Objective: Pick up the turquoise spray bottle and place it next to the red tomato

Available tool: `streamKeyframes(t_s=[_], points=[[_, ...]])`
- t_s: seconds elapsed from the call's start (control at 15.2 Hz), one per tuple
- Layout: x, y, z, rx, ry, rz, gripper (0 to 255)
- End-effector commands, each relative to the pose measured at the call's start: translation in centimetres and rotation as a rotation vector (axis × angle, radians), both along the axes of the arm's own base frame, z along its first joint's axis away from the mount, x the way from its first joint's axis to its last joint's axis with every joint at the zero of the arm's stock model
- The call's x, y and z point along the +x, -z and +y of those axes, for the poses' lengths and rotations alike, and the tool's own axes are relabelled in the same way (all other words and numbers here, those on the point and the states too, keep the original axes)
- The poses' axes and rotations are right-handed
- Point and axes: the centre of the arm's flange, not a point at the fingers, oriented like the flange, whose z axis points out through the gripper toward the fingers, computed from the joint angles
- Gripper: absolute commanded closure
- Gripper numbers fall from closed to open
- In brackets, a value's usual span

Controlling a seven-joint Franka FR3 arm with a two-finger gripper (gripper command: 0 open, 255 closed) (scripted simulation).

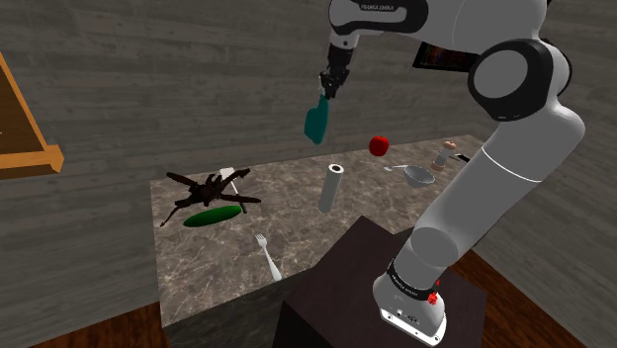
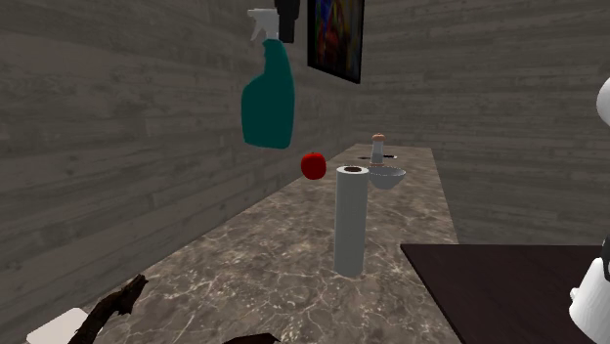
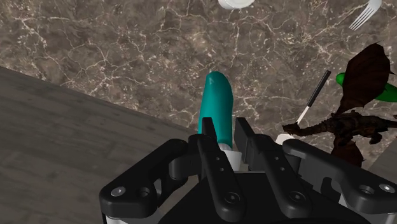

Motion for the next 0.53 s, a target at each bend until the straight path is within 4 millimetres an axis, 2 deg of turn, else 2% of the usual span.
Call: streamKeyframes(t_s=[0.0, 0.46], points=[[0.0, -1.0, 0.1, 0.000, 0.000, 0.000, 255], [0.0, -4.7, 0.1, 0.000, 0.000, 0.000, 255]])
